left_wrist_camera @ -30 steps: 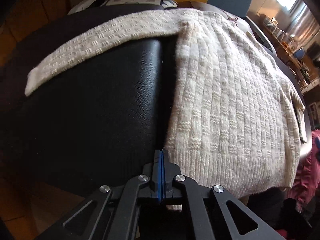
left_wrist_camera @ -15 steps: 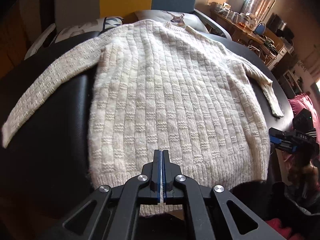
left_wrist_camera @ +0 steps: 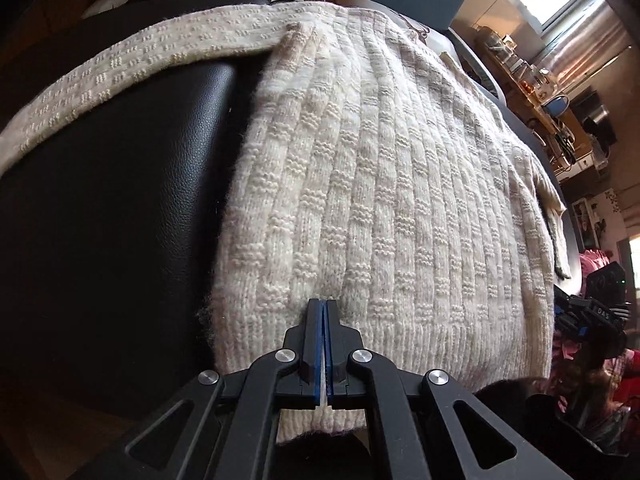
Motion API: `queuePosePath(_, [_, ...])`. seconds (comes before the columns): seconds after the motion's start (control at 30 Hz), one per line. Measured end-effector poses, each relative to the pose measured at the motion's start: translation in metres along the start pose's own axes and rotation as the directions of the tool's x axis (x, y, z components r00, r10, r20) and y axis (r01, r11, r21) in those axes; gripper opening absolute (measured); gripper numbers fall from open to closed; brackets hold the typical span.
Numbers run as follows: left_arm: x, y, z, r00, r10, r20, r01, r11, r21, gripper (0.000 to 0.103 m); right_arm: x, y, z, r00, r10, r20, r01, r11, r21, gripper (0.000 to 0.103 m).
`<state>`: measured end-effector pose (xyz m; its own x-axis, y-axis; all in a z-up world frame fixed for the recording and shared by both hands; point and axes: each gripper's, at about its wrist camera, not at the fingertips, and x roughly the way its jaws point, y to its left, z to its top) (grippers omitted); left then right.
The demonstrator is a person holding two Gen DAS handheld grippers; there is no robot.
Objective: Fold clothes
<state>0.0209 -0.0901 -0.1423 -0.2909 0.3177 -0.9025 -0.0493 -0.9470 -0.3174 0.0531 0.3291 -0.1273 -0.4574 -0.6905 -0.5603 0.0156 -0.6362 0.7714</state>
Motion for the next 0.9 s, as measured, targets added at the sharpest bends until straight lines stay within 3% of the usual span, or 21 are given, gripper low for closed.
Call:
queuePosePath(0.13, [-0.004, -0.003, -0.009, 1.000, 0.006, -0.027, -0.005, 0.999, 0.032, 0.002, -0.020, 0.047, 0.012, 0.995, -0.083, 0.046, 0.090, 0.980, -0.176, 0.011])
queuePosePath(0.2, [-0.004, 0.000, -0.013, 0.998, -0.036, -0.045, 0.037, 0.999, 0.011, 0.002, -0.044, 0.073, 0.022, 0.979, -0.174, 0.104, 0.197, 0.937, -0.288, 0.008])
queuePosePath(0.23, [-0.004, 0.002, -0.014, 0.997, -0.056, -0.053, 0.056, 0.998, 0.004, 0.002, -0.041, 0.066, 0.023, 0.979, -0.175, 0.101, 0.196, 0.944, -0.265, 0.003])
queuePosePath(0.33, [-0.007, 0.007, -0.011, 0.995, -0.085, -0.055, 0.085, 0.996, -0.006, 0.002, -0.034, 0.046, 0.028, 0.980, -0.178, 0.093, 0.193, 0.962, -0.193, 0.004])
queuePosePath(0.43, [-0.018, 0.026, -0.006, 0.988, -0.149, -0.025, 0.147, 0.985, -0.086, 0.002, -0.027, 0.025, 0.033, 0.980, -0.180, 0.084, 0.189, 0.975, -0.119, 0.010])
queuePosePath(0.5, [-0.026, 0.043, -0.001, 0.991, -0.130, 0.027, 0.132, 0.982, -0.138, 0.002, -0.022, 0.012, 0.036, 0.980, -0.181, 0.078, 0.186, 0.980, -0.070, 0.027])
queuePosePath(0.67, [-0.035, 0.076, 0.015, 0.994, -0.028, 0.103, 0.051, 0.972, -0.229, 0.012, -0.011, -0.022, 0.043, 0.981, -0.182, 0.063, 0.179, 0.982, 0.053, 0.031])
queuePosePath(0.83, [-0.020, 0.055, 0.017, 0.996, -0.017, 0.084, 0.030, 0.987, -0.156, 0.019, 0.001, -0.056, 0.051, 0.982, -0.181, 0.048, 0.170, 0.970, 0.176, 0.033])
queuePosePath(0.9, [-0.013, 0.043, 0.018, 0.997, -0.009, 0.071, 0.017, 0.994, -0.112, 0.022, 0.010, -0.061, 0.058, 0.990, -0.134, 0.038, 0.126, 0.976, 0.179, 0.036])
